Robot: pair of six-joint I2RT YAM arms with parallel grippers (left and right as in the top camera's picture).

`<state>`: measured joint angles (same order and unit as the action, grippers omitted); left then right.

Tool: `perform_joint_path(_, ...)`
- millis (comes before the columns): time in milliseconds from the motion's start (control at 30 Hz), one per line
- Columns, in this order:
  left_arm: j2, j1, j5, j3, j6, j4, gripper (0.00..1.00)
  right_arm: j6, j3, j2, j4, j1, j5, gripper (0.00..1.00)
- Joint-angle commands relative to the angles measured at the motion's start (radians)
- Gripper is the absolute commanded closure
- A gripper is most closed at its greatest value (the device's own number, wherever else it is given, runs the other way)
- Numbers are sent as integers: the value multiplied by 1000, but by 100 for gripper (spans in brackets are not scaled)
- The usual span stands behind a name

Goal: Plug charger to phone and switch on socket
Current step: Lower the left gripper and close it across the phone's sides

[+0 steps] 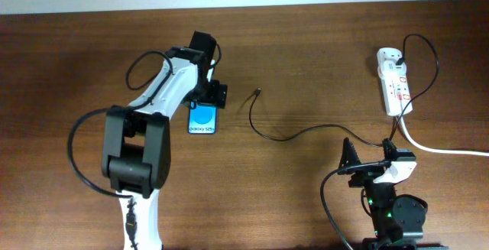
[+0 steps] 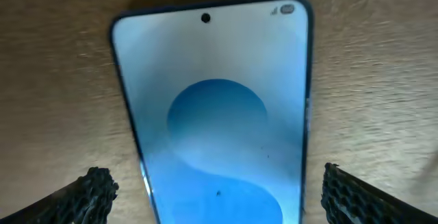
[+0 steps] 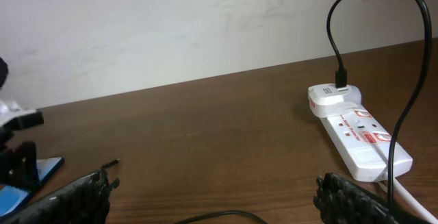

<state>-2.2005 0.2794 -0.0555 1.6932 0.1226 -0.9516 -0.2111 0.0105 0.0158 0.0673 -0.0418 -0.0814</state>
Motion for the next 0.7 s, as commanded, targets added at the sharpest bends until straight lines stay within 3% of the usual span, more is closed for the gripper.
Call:
perform_joint_path(0, -21, -2, 14, -5, -45, 7, 1, -6, -5, -8, 4, -5, -16, 2)
perform_joint_path(267, -27, 0, 15, -39, -35, 2, 1, -6, -5, -8, 4, -5, -16, 2)
perform_joint_path(500, -29, 0, 20, -89, 117, 19, 0, -6, -5, -8, 4, -5, -16, 2)
perform_joint_path(667, -29, 1, 109, -90, 139, 23, 0, -6, -5, -8, 4, -5, -16, 2)
